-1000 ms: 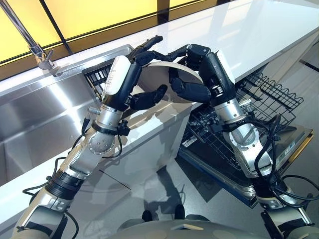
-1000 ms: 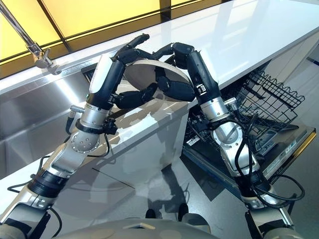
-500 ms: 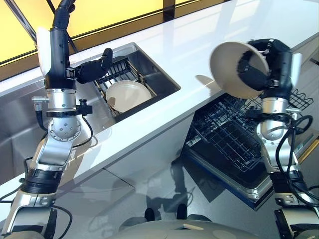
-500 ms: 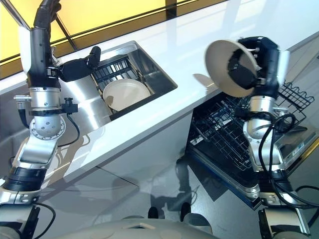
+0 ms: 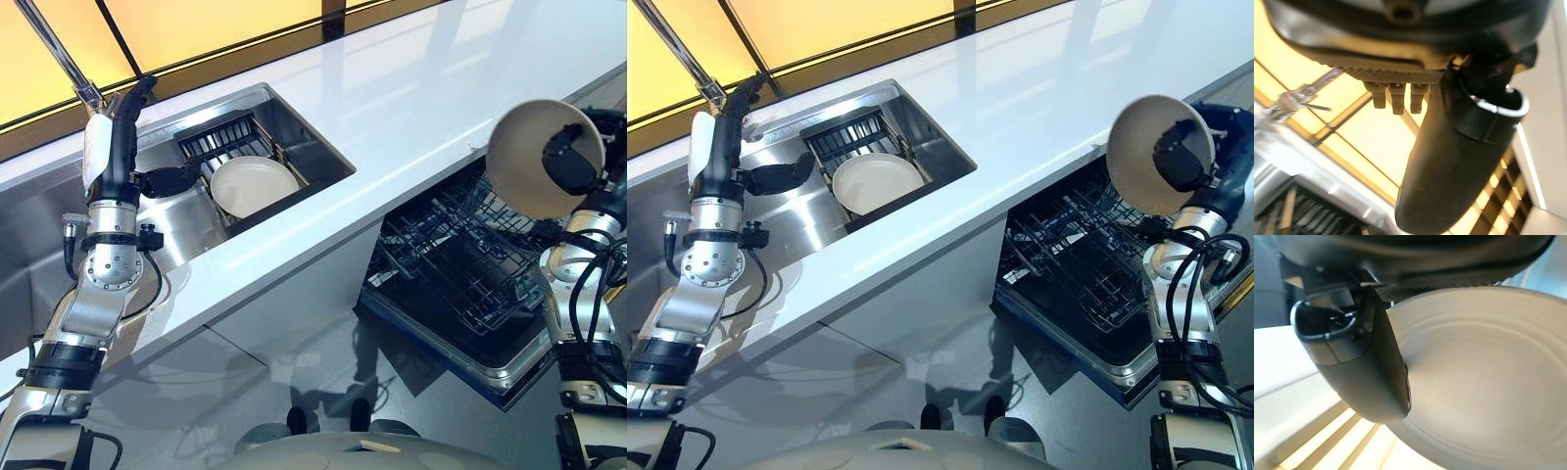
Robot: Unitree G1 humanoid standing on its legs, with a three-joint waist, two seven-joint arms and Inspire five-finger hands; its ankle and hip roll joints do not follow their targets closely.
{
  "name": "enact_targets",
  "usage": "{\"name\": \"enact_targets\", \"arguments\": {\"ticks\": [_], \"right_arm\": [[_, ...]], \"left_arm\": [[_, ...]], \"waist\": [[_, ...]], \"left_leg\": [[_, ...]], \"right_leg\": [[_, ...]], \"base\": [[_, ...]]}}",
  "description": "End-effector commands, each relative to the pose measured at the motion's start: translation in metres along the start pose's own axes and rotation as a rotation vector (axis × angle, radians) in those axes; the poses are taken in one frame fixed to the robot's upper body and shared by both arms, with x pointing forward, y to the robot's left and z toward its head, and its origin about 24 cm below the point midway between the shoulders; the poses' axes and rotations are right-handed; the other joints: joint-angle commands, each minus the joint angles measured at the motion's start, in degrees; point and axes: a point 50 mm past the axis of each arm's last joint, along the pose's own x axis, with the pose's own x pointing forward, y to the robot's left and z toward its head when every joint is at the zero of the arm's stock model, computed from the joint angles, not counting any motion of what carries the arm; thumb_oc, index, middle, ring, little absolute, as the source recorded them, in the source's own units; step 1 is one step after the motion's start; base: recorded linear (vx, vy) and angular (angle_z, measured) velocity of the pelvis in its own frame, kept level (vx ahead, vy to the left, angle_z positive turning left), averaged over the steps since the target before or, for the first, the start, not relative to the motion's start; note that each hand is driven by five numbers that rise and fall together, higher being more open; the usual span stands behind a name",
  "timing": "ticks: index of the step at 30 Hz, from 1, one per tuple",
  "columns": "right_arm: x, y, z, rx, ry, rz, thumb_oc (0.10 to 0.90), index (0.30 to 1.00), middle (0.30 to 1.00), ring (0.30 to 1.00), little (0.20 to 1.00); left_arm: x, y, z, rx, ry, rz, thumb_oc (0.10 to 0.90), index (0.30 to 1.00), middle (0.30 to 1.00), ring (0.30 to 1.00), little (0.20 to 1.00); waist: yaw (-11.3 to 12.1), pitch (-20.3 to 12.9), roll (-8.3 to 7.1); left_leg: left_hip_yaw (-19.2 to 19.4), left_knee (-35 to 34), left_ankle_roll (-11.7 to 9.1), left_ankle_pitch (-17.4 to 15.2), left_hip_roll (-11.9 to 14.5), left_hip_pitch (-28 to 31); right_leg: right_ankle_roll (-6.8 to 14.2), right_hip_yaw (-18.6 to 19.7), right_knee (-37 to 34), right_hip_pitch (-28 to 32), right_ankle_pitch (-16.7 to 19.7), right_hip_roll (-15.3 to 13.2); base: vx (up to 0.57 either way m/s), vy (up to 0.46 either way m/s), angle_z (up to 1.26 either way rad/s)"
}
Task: Pick up plates and place into dishwasher.
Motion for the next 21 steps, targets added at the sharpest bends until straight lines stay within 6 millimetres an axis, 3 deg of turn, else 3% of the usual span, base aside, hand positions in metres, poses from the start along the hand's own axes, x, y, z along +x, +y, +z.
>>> {"name": "enact_targets", "arguments": {"ticks": [1, 10, 21], "right_arm": [[0.03, -0.027, 0.039, -0.073, -0.21, -0.083, 0.1, 0.3, 0.3, 0.3, 0.2], [0.044, -0.031, 0.028, -0.312, -0.163, -0.054, 0.1, 0.3, 0.3, 0.3, 0.2], [0.078, -0.03, 0.057, -0.557, -0.252, -0.077, 0.1, 0.3, 0.3, 0.3, 0.2]], "left_arm": [[0.02, 0.034, 0.018, 0.036, -0.117, 0.08, 0.8, 0.9, 0.9, 0.9, 0.9], [0.024, 0.032, 0.015, 0.064, -0.095, 0.024, 0.8, 0.9, 0.9, 0.9, 0.9], [0.04, 0.055, 0.031, 0.082, -0.164, 0.097, 0.8, 0.9, 0.9, 0.9, 0.9]], "waist": [[-0.3, -5.1, -0.38], [0.5, -2.4, 0.58], [2.1, 4.1, 1.2]], "left_leg": [[1.6, 9.0, 0.8, -9.5, -1.5, -2.2], [-0.2, 7.2, -0.6, -7.0, -0.6, -4.4], [-1.4, 8.4, -2.6, -4.1, -0.1, -11.9]], "right_leg": [[2.6, -0.5, 14.6, -2.4, -13.2, 0.8], [2.3, -2.1, 16.7, -5.0, -13.9, 0.1], [1.1, -3.4, 15.0, -9.8, -11.7, 0.4]], "base": [[0.1, -0.059, 0.01], [0.05, -0.055, 0.04], [-0.09, -0.055, 0.15]]}}
